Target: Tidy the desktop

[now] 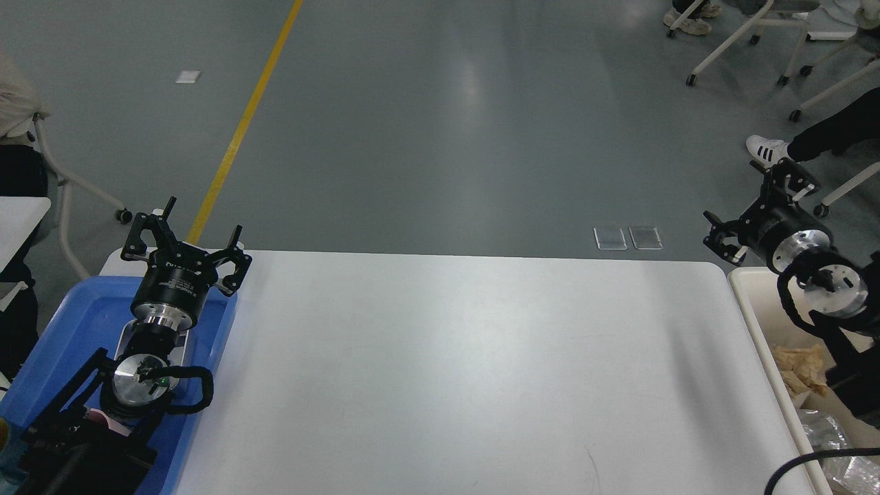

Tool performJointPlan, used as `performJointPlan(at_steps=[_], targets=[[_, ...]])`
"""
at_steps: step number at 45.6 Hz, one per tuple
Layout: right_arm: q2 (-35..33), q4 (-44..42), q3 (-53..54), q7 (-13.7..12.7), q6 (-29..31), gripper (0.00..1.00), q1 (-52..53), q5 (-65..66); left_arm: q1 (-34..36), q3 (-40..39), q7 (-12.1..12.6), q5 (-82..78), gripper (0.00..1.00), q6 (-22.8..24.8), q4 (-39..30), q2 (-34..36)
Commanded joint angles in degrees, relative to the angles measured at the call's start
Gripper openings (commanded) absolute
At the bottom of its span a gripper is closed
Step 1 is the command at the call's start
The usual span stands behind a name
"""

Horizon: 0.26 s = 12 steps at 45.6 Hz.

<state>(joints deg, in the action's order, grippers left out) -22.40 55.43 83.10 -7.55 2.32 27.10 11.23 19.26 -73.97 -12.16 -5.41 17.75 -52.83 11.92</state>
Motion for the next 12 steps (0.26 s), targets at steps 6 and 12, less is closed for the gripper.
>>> performJointPlan(at_steps=[6, 12], targets=[[7.72, 17.78, 7.68, -0.01, 0.58, 1.00, -11.54, -2.36, -0.89, -0.04, 0.38, 0.13, 0.97, -0.52, -0.60, -0.06], [13.52, 18.31, 12.25, -0.01, 2.42, 1.00, -15.49, -2.36, -2.12, -0.30, 0.21, 0.31, 0.97, -0.26, -1.31, -0.06]])
